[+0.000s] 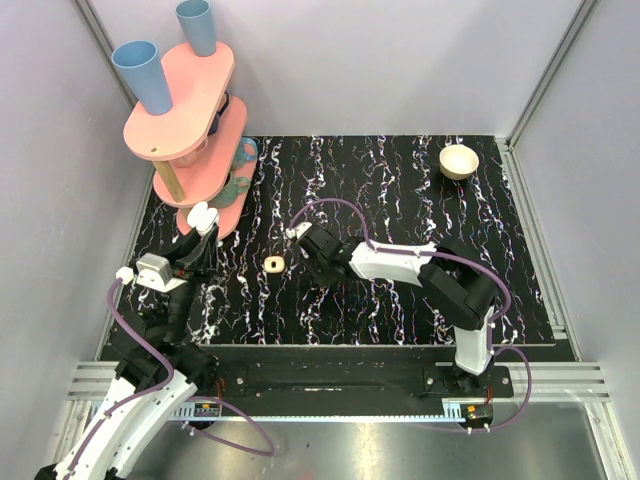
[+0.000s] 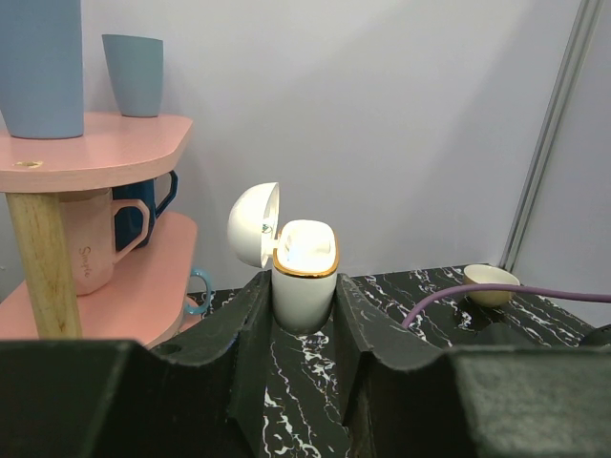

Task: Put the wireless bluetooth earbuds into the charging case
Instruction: Pick up the right earbud from the center of the board, then insert the right earbud into the right side groove of the charging case.

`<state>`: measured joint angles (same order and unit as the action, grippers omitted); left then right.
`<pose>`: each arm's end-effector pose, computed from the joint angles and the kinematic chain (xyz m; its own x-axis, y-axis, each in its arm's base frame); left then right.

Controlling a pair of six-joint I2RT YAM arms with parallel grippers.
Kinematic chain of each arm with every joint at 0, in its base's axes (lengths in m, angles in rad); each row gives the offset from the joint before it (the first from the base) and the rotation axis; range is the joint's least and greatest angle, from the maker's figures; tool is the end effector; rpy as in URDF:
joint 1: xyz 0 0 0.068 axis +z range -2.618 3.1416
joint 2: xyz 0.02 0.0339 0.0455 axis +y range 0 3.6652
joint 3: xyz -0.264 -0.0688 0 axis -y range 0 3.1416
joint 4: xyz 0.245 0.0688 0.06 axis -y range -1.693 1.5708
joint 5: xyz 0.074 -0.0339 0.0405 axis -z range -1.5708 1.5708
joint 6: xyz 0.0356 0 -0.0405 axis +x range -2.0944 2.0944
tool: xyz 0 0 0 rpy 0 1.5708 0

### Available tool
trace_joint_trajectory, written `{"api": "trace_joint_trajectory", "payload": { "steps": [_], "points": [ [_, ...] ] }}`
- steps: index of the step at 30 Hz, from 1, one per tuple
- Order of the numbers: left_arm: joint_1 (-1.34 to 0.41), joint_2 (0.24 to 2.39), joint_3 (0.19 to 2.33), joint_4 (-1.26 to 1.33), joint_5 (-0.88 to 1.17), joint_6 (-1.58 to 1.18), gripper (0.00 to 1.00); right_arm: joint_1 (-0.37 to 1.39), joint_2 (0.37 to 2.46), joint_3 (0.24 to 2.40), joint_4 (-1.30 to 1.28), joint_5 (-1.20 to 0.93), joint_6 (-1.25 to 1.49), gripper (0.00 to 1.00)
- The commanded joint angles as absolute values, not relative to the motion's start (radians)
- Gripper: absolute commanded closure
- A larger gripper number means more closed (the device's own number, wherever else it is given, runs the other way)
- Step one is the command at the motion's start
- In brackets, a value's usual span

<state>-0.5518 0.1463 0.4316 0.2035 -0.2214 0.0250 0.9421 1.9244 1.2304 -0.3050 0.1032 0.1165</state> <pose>0.0663 -0.0316 0.3296 0.4084 -0.2228 -0.8852 0.3362 0.9383 -0.0810 0.2366 0.3192 0.1586 -0.5809 -0.6023 -0.5475 -0.7090 0.7048 -0.0231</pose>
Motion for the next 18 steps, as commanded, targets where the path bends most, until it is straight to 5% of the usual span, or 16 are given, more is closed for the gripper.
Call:
{"api": "trace_joint_trajectory", "payload": {
  "steps": [1,18],
  "points": [
    [-0.552,0.156,0.451,0.233,-0.195,0.018,1.00,0.950,1.788,1.264,-0.311,0.104,0.109,0.85],
    [-0.552,0.236,0.433,0.400,0.133,0.003,1.00,0.945,1.247,1.232,0.150,0.054,0.244,0.86]
  ]
}}
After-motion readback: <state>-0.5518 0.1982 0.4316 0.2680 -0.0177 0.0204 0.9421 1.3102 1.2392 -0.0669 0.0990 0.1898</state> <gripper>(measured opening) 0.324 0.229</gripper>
